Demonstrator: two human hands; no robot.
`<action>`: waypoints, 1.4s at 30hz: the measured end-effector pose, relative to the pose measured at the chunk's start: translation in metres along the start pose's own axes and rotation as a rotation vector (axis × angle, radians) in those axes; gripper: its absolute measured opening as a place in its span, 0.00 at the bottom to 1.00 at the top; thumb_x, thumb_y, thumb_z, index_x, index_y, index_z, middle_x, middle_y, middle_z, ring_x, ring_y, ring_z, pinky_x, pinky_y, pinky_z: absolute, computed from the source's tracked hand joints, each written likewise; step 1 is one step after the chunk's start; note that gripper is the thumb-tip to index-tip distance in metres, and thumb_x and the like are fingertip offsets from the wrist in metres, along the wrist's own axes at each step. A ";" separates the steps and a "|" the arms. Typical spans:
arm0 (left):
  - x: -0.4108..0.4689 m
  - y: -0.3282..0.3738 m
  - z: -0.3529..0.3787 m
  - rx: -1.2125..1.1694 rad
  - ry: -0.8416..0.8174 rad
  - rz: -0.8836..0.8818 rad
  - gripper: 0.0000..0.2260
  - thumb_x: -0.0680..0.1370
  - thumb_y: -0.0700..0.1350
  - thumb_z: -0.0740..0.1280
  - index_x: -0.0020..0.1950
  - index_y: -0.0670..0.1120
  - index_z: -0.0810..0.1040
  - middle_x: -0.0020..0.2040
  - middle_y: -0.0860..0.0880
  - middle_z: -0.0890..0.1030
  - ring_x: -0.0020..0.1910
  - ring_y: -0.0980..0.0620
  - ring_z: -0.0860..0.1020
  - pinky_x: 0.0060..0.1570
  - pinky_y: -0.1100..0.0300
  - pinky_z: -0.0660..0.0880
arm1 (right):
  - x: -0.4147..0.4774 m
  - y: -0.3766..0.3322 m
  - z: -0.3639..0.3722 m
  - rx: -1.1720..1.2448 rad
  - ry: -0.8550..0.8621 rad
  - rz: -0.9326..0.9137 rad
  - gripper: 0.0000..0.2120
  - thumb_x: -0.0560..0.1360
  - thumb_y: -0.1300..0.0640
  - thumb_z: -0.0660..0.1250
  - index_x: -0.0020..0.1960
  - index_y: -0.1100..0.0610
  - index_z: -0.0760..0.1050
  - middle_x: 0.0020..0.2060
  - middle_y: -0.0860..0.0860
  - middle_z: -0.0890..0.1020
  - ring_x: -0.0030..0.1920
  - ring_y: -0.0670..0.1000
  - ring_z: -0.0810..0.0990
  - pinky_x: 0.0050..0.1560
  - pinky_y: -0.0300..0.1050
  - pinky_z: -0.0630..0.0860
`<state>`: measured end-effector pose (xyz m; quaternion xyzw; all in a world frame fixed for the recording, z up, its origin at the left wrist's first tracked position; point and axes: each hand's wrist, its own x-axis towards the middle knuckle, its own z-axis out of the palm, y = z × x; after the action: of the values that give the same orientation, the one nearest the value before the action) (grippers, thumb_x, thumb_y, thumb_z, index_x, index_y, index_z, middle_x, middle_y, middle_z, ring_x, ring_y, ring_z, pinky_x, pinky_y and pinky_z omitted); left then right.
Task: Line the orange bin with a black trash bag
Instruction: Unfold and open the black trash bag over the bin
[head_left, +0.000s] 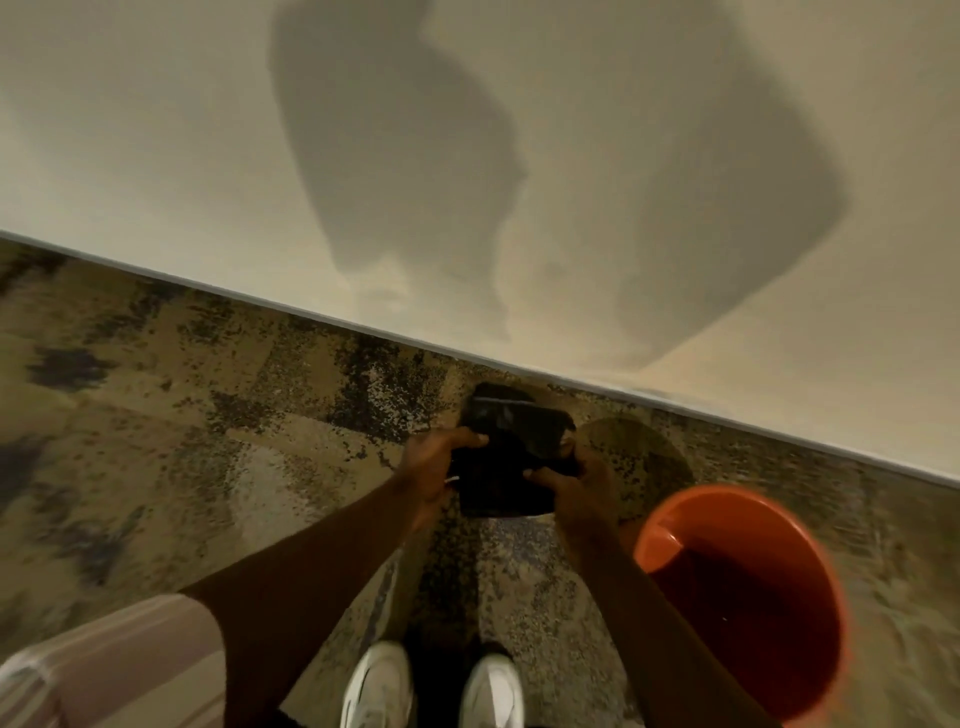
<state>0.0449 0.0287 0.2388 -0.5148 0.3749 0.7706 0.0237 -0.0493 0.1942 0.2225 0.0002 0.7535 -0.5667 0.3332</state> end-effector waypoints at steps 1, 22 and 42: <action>-0.014 0.006 0.001 -0.008 -0.032 -0.024 0.16 0.75 0.42 0.76 0.60 0.38 0.83 0.57 0.40 0.87 0.55 0.39 0.86 0.51 0.49 0.83 | -0.017 -0.016 -0.004 -0.007 -0.016 -0.016 0.11 0.72 0.72 0.74 0.42 0.56 0.82 0.37 0.47 0.87 0.41 0.48 0.88 0.39 0.44 0.83; -0.253 0.121 0.044 0.285 -0.095 0.259 0.13 0.73 0.30 0.76 0.54 0.44 0.87 0.49 0.46 0.91 0.52 0.44 0.89 0.50 0.52 0.86 | -0.205 -0.207 -0.054 0.322 0.074 0.101 0.35 0.62 0.31 0.80 0.55 0.58 0.84 0.50 0.61 0.88 0.54 0.63 0.87 0.54 0.58 0.80; -0.374 0.150 0.042 0.328 -0.213 0.271 0.14 0.77 0.49 0.76 0.59 0.44 0.88 0.53 0.44 0.90 0.53 0.45 0.89 0.55 0.52 0.85 | -0.263 -0.302 -0.084 -0.015 0.014 -0.223 0.07 0.78 0.65 0.74 0.54 0.58 0.84 0.48 0.51 0.90 0.53 0.50 0.88 0.53 0.47 0.85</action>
<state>0.1242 0.0772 0.6327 -0.3647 0.5560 0.7457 0.0430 -0.0010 0.2574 0.6236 -0.0821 0.7556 -0.5944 0.2629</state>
